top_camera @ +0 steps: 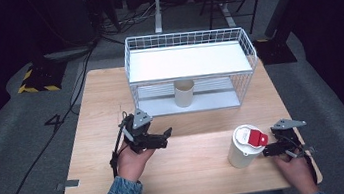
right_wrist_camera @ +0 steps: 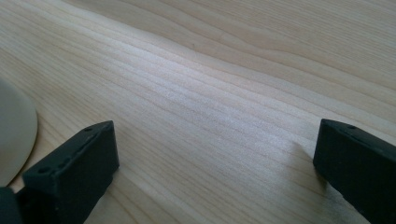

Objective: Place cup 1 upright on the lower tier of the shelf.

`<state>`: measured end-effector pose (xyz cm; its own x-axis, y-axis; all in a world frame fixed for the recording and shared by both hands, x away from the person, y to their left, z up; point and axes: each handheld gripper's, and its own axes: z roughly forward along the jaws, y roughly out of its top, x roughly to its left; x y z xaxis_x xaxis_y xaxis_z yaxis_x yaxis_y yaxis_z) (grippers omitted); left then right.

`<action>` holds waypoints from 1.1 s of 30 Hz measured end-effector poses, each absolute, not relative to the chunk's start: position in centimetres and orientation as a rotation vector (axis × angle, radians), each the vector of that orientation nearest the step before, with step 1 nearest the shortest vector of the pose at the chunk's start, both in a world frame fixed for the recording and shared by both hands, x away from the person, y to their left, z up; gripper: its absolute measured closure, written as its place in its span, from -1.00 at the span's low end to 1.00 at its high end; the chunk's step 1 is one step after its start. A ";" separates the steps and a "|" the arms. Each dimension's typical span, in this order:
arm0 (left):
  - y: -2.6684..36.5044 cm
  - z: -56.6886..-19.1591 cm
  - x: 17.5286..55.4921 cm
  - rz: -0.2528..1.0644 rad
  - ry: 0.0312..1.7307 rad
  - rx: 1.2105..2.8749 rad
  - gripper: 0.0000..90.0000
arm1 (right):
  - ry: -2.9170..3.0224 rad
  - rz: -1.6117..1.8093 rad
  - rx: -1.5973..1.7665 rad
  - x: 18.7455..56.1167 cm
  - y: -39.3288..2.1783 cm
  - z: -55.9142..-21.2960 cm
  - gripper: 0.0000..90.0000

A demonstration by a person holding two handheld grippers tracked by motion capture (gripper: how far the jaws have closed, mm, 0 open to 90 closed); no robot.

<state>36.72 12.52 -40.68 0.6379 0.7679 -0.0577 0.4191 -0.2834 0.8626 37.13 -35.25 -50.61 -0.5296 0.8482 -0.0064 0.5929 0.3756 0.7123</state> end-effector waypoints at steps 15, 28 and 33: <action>14.5 -42.4 33.5 0.470 0.949 1.934 -0.88 | 2.269 0.945 1.254 37.1 -35.3 -50.6 -1.00; 16.0 -45.3 32.2 0.450 1.011 1.971 -0.87 | 2.269 0.945 1.255 37.1 -35.3 -50.6 -1.00; 16.2 -46.3 31.8 0.452 1.032 1.991 -0.87 | 2.269 0.945 1.255 37.1 -35.3 -50.6 -1.00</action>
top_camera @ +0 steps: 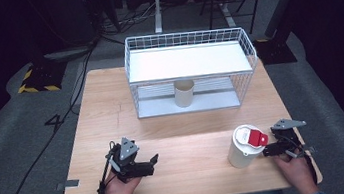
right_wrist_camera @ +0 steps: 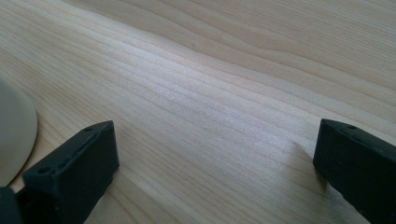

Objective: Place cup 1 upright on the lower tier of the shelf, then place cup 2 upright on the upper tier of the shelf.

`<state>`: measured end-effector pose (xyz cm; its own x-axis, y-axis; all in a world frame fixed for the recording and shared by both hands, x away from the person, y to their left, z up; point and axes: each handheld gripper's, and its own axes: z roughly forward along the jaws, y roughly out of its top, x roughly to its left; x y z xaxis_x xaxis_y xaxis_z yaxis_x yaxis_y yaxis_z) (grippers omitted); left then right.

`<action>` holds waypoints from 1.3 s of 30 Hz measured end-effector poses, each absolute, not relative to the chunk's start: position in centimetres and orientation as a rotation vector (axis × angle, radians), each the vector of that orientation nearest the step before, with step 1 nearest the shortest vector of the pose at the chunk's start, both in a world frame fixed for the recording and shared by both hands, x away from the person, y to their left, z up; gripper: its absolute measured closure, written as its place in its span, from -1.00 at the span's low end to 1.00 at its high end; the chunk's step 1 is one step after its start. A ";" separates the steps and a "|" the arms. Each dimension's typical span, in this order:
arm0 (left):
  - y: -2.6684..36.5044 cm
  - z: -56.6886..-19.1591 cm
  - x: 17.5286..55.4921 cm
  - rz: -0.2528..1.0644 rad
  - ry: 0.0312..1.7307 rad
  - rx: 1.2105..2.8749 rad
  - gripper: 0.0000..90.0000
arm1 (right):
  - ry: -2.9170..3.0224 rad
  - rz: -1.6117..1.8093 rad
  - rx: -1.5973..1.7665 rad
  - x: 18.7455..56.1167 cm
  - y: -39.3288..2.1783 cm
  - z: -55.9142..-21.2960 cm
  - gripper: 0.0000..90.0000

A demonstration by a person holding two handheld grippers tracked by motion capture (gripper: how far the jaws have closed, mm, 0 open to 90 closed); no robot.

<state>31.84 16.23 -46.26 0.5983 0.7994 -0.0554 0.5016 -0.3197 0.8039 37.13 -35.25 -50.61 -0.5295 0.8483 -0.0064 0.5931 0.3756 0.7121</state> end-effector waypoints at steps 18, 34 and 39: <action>15.4 -49.1 32.6 0.420 1.089 2.165 -0.86 | 2.269 0.945 1.254 37.1 -35.3 -50.6 -1.00; 16.9 -50.5 33.7 0.391 1.098 2.199 -0.99 | 2.271 0.945 1.255 37.1 -35.3 -50.6 -0.99; 16.9 -50.5 33.8 0.391 1.103 2.198 -0.99 | 2.270 0.944 1.257 37.1 -35.2 -50.6 -1.00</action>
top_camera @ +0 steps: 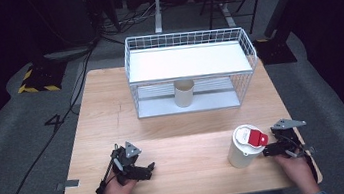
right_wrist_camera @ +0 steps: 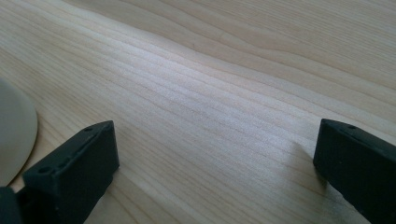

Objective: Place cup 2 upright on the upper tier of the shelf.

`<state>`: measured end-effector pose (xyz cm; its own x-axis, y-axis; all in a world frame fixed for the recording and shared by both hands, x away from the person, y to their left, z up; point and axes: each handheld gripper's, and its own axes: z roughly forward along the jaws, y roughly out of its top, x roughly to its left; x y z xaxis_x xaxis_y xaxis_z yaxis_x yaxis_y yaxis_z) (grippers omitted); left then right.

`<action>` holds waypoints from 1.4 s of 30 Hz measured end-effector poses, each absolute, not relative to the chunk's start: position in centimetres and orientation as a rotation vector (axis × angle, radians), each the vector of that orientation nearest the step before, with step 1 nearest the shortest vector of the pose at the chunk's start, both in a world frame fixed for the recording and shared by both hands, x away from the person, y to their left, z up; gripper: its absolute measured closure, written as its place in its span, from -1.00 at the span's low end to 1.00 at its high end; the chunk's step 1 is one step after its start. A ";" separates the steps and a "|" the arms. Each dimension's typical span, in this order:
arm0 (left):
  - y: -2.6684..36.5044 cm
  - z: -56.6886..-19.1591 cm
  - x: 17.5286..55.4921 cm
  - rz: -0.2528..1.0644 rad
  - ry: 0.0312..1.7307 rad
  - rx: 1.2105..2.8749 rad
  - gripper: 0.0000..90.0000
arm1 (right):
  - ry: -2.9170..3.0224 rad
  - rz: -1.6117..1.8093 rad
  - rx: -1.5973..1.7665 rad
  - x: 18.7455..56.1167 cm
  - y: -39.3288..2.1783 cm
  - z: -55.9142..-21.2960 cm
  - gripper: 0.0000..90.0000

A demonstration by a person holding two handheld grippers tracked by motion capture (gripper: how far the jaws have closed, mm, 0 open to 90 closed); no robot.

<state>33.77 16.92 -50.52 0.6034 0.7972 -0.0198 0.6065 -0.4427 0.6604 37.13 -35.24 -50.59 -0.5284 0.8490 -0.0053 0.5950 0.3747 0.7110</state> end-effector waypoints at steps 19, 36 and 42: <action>16.8 -50.6 33.8 0.392 1.105 2.189 -0.99 | 2.258 0.945 1.276 37.1 -35.2 -50.6 -0.99; 16.8 -50.6 33.8 0.391 1.105 2.189 -0.99 | 2.231 1.061 1.245 35.4 -36.4 -47.9 -0.93; 16.8 -50.6 33.8 0.391 1.105 2.189 -0.99 | 2.251 1.096 1.218 34.3 -36.6 -46.2 -0.82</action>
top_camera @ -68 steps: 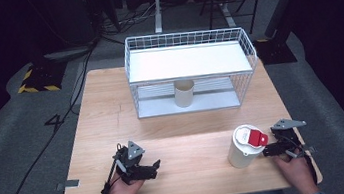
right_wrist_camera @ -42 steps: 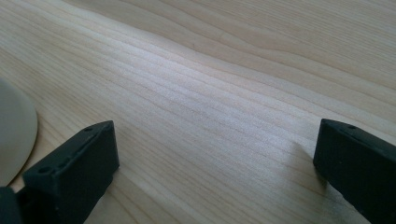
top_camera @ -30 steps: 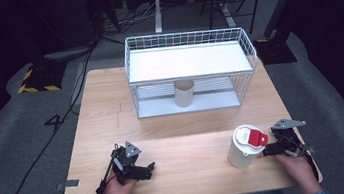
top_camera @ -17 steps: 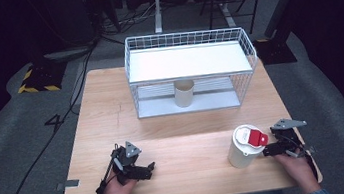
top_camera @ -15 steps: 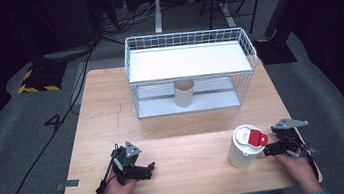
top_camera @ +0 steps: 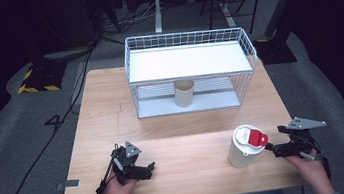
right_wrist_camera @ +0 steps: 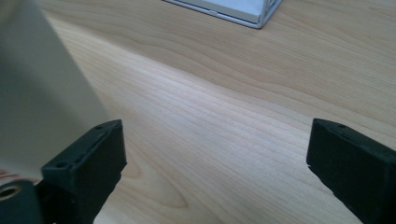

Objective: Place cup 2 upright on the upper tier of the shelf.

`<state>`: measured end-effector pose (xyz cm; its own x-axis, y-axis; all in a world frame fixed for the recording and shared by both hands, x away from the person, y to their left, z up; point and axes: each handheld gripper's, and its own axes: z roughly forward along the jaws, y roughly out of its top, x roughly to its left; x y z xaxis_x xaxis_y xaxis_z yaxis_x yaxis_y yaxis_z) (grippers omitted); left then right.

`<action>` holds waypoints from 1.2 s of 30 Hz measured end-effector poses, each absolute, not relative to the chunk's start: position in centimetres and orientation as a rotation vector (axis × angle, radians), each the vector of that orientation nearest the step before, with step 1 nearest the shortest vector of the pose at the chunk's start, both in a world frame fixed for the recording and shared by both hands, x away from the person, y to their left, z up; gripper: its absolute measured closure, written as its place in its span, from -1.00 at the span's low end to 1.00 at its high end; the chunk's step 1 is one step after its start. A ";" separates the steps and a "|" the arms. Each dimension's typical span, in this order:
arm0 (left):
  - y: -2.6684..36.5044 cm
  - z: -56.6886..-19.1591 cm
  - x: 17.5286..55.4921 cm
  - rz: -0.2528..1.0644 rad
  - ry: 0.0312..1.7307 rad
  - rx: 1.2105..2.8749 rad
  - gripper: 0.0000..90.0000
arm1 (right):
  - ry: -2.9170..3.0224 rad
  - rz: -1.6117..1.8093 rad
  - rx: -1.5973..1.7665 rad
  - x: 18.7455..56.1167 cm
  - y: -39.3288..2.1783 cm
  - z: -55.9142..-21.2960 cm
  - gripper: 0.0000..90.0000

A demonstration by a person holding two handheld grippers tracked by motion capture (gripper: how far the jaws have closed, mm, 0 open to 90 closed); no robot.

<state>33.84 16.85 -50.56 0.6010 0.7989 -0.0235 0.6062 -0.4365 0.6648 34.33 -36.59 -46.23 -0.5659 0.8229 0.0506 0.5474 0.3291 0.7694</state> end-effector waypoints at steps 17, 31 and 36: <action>16.8 -50.6 33.8 0.390 1.106 2.189 -0.99 | 2.285 1.216 1.092 29.8 -35.6 -42.8 -0.85; 16.8 -50.6 33.8 0.390 1.105 2.189 -0.99 | 2.342 1.400 0.959 29.3 -32.8 -44.5 -0.99; 16.8 -50.6 33.8 0.391 1.105 2.189 -0.99 | 2.309 1.452 0.928 29.5 -31.8 -45.3 -0.99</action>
